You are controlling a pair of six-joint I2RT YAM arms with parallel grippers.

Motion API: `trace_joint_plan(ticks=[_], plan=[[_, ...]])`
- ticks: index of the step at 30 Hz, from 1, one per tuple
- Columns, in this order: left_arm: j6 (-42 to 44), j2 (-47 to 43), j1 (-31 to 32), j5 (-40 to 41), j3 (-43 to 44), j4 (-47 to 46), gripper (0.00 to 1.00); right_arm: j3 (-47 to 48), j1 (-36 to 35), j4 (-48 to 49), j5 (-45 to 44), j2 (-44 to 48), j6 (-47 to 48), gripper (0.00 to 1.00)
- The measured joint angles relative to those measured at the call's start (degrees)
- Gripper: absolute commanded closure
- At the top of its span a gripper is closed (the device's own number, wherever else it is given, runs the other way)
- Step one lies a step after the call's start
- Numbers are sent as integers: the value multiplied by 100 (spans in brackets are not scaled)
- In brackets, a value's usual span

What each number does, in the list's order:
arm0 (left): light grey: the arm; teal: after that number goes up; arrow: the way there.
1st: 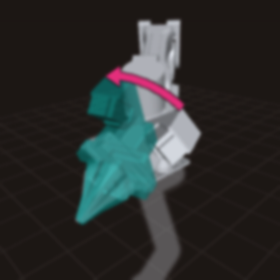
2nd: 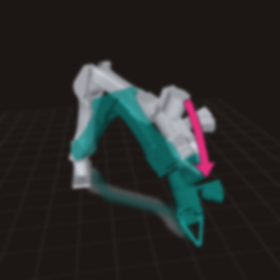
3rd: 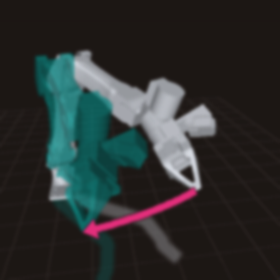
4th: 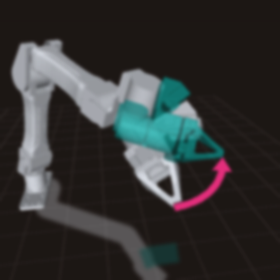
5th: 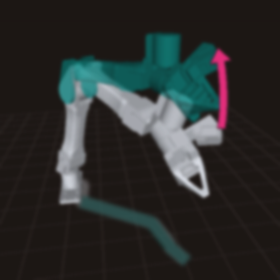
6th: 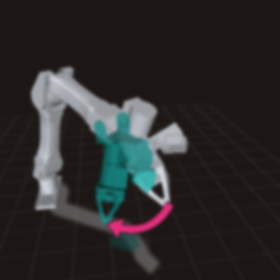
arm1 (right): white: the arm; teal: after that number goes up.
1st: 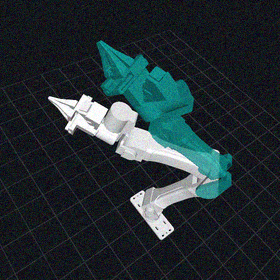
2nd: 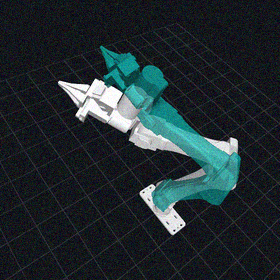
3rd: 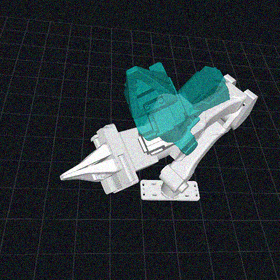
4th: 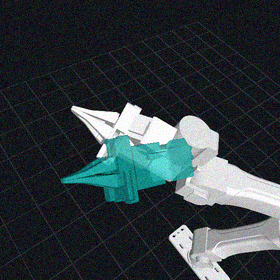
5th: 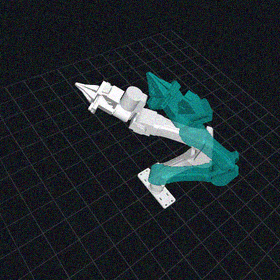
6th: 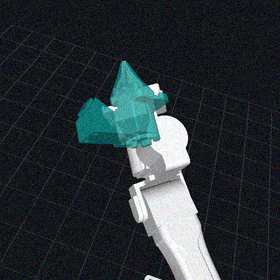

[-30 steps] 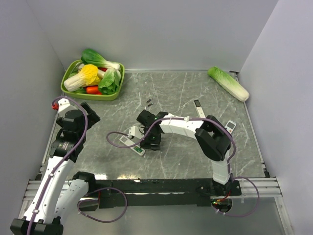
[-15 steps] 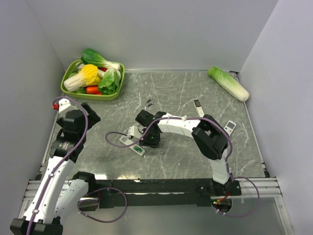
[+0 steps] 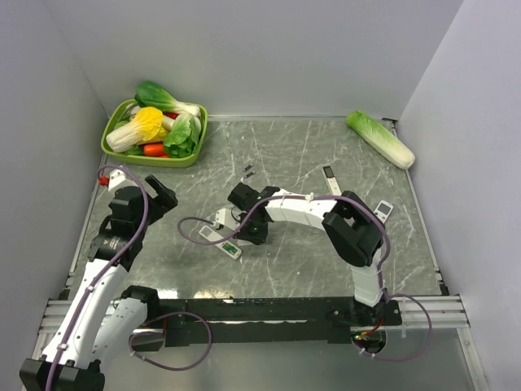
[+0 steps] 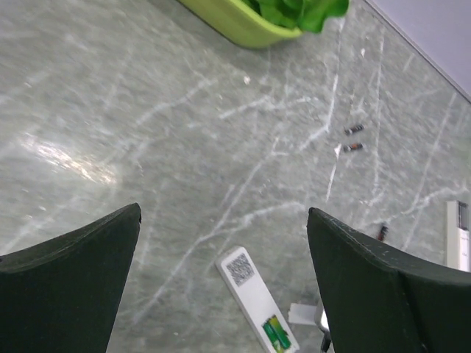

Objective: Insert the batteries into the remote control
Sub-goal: Pick up the battery cover at the center of the board.

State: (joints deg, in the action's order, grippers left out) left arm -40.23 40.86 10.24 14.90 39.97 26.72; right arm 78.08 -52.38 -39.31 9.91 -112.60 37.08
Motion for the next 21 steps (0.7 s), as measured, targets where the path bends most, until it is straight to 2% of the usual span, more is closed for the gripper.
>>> trace_joint_plan(ticks=[11,17,21], plan=[[-901,151,4,-1447,-1165,-1161,1,-863,588,485,153,643,-717,92],[-1272,667,15,-2509,-1626,-2218,1,-1189,791,907,291,1067,-1185,93],[-1305,1231,153,-3215,-1641,-2826,1,-1401,857,1130,380,1416,-1443,93]])
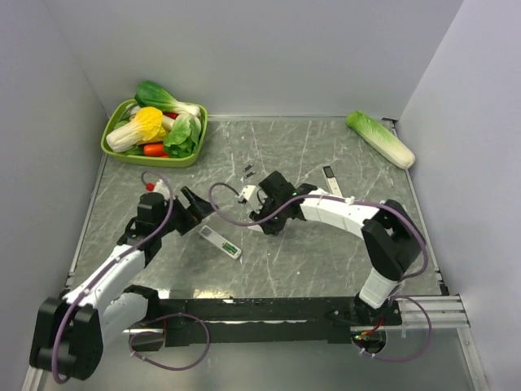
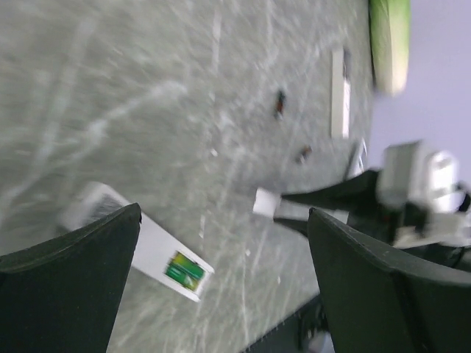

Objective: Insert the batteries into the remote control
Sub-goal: Pick up the battery cover at the center of the board.

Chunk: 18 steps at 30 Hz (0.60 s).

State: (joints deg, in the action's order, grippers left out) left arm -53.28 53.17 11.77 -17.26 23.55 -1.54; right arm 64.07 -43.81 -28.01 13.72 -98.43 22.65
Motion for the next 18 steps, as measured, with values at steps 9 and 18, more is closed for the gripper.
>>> trace_joint_plan(ticks=[9,18], plan=[[-212,1272,1115,-863,240,-1187,9,-177,57,651,326,1099,-507,93],[-748,1670,1386,-1038,271,-2192,30,-330,57,925,551,1200,-695,93]])
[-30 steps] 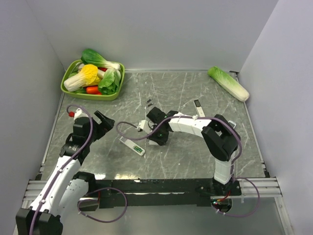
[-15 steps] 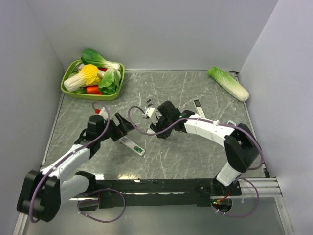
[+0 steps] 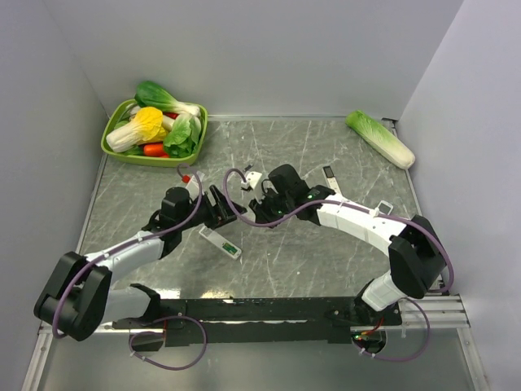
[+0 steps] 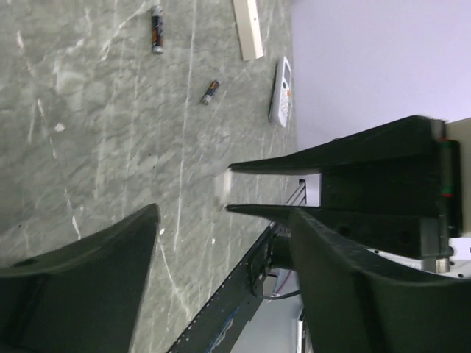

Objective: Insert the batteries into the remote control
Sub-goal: Pick up the battery cover at the center of the board.

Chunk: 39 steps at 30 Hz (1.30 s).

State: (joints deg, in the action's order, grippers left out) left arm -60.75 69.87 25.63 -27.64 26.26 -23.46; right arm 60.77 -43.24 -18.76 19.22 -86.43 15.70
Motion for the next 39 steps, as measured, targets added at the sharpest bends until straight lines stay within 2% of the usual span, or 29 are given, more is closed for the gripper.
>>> trace_joint_plan(ticks=[4,5,10,14,17,18,20,21,24,27,34,39], plan=[[-52,61,24,4,103,-109,45,-44,0,46,70,7,-63,92],[-63,105,31,7,146,-122,52,-44,0,66,85,7,-76,92],[-63,321,92,4,273,-151,63,-44,0,144,122,28,-116,92],[-55,415,144,-2,321,-136,84,-44,0,179,129,48,-131,91],[-11,426,168,-20,378,-85,99,-46,0,203,140,48,-138,86],[55,426,170,-17,402,-37,99,-46,0,208,140,50,-140,75],[168,424,168,-9,450,101,99,-48,4,201,166,70,-168,58],[289,411,168,-4,487,197,99,-55,15,199,212,87,-195,46],[625,251,181,-17,575,426,99,-127,101,201,468,238,-323,32],[1161,-138,184,-105,660,667,99,-225,221,155,883,605,-476,26],[2597,-988,278,-645,1064,1095,99,-319,627,129,2225,1808,-894,26],[3475,-1419,544,-1110,1086,1154,99,-560,931,382,3215,2277,-1340,26]])
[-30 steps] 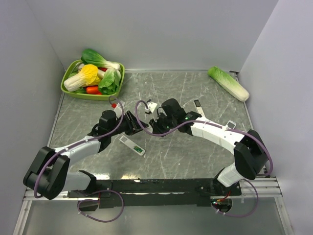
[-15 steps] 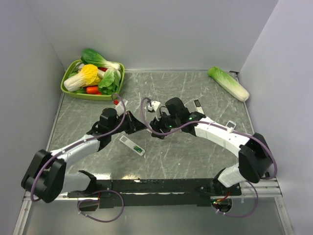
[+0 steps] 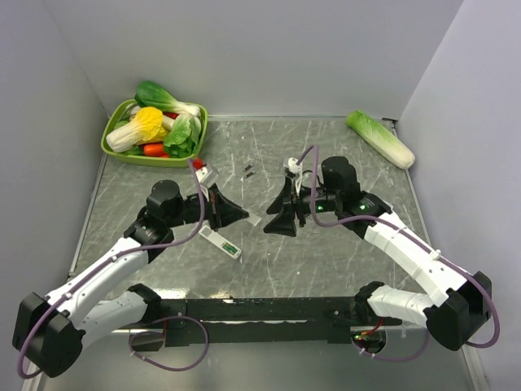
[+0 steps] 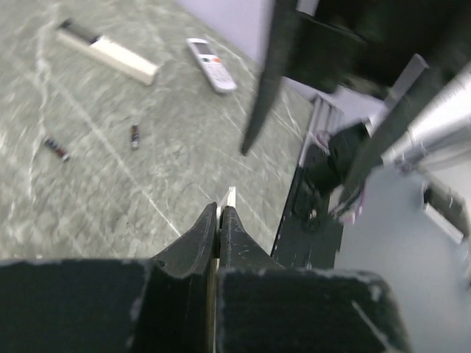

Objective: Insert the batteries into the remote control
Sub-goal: Pick up the battery cover at the center of the board.

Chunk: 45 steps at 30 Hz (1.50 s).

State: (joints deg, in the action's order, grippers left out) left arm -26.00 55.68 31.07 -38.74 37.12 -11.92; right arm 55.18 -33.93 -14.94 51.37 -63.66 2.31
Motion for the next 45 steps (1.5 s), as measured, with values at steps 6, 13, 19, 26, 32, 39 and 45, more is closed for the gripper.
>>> trace_joint_plan(ticks=[6,13,19,26,32,39,45], plan=[[1158,-313,254,-737,33,138,99,-13,243,142,1062,-133,-529,23],[2723,-334,313,-1408,531,675,99,-9,247,188,1788,-391,-807,23],[3851,-291,393,-1967,772,876,99,4,247,428,2227,-413,-1010,25],[4892,-105,592,-2402,1121,1370,99,177,225,664,2553,-715,-1165,26],[5329,-11,678,-2741,1364,1440,99,341,116,778,2741,-911,-1189,36],[5532,59,717,-3003,1375,1528,99,345,42,1563,3099,-984,-1676,44],[5534,57,728,-3112,1375,1515,99,-103,-4,3781,3261,-1060,-3252,46]])
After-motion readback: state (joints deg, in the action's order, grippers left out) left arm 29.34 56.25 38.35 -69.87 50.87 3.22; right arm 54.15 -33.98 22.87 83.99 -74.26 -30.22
